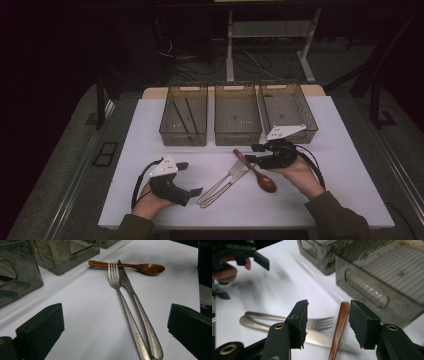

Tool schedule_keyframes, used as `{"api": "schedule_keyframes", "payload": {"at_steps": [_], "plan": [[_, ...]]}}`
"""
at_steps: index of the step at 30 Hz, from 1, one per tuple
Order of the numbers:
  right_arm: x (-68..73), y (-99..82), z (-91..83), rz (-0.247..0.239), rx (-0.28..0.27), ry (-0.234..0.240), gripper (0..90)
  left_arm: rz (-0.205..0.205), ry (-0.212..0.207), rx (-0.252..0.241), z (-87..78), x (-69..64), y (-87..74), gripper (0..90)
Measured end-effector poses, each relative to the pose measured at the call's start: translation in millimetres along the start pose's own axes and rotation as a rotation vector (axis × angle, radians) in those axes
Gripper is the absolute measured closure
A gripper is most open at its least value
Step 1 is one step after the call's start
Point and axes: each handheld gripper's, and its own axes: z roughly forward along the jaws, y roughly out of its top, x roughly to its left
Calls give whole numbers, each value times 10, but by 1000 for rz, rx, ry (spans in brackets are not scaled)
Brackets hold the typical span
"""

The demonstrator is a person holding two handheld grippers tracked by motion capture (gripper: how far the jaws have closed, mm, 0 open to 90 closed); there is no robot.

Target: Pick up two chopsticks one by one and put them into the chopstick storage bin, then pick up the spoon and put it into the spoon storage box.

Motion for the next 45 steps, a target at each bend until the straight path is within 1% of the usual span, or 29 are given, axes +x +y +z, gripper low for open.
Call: {"api": "schedule_keyframes", "payload": {"at_steps": [6, 11, 14, 16, 20, 23, 27, 31, 33, 35, 37, 40, 45], "plan": [[5, -153, -93, 8, 7, 4, 448, 3, 0, 2, -3, 2, -2, 0], [6, -271, -165, 19, 13, 3, 440, 4, 0, 5, 2, 1, -4, 0], [9, -344, -205, 14, 25, 6, 436, 4, -2, 5, 3, 8, -7, 0], [8, -389, -234, 20, 29, 9, 434, 0, -2, 6, -2, 12, -10, 0], [11, -482, -280, 24, 33, 10, 429, 2, 8, 5, -14, 0, -9, 0], [4, -559, -335, 40, 32, 22, 429, 4, 16, 11, -10, -7, -11, 0], [-9, -657, -395, 55, 43, 18, 428, -1, 19, 5, -18, -6, -8, 0], [-30, -725, -443, 73, 42, 11, 428, 0, 21, 1, -21, -11, -8, 0], [-27, -754, -449, 73, 53, 4, 427, 6, 21, 3, -26, -10, -4, 0], [-24, -774, -442, 82, 55, 9, 427, 5, 21, 2, -28, -14, -4, 0], [-25, -789, -418, 76, 66, 6, 427, 6, 21, 4, -28, -16, -3, 0], [-30, -817, -353, 81, 93, 6, 427, 11, 21, 10, -25, -18, -2, 0], [-34, -833, -271, 84, 129, 8, 429, 9, 20, 1, -10, -24, -1, 0]]}}
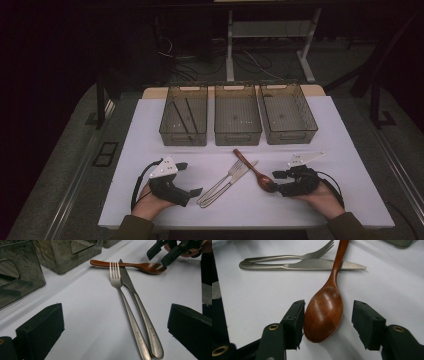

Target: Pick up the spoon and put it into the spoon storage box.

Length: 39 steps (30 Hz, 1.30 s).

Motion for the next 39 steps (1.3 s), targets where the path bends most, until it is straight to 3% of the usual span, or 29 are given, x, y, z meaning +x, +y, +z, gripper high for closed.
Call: {"api": "schedule_keyframes", "payload": {"at_steps": [21, 29, 39], "plan": [[55, -3, 120, -47, 51, -28, 499, 1, -5, 12, 10, 10, 3, 0], [99, 1, 129, -60, 61, -53, 569, 0, -5, 13, 13, 10, 5, 0], [101, -10, 123, -51, 53, -42, 663, 1, -6, 10, 19, 4, 6, 0]]}}
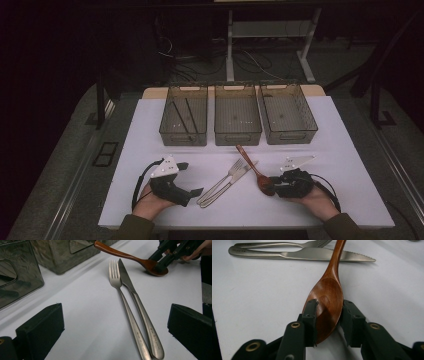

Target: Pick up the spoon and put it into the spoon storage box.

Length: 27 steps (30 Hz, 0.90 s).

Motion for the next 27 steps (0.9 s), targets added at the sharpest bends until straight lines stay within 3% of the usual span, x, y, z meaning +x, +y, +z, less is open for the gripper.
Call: {"api": "schedule_keyframes", "payload": {"at_steps": [8, 16, 27], "plan": [[16, 6, -21, -6, -11, -1, 741, 0, 0, 0, 0, -1, 0, 0], [48, 27, -55, -7, -49, 39, 842, 0, 1, -1, -1, 0, 1, 0], [45, 56, -89, -5, -45, 22, 845, 3, -1, -1, -4, 18, 2, 0]]}}
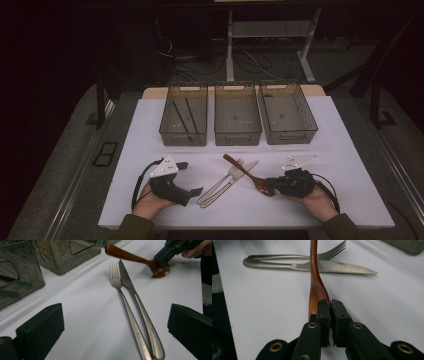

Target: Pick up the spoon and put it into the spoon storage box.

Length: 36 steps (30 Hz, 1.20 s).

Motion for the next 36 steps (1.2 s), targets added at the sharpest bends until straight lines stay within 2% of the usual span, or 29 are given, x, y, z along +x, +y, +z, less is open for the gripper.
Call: {"api": "schedule_keyframes", "payload": {"at_steps": [11, 21, 36], "plan": [[-90, 69, -123, 17, -43, -35, 844, -4, -3, 0, 11, 14, -5, 0], [-140, 148, -200, 17, -62, -42, 844, -4, -5, 2, 11, 16, -14, 0], [-264, 321, -287, 40, -126, -65, 844, -5, -7, 5, 29, 17, -16, 0]]}}
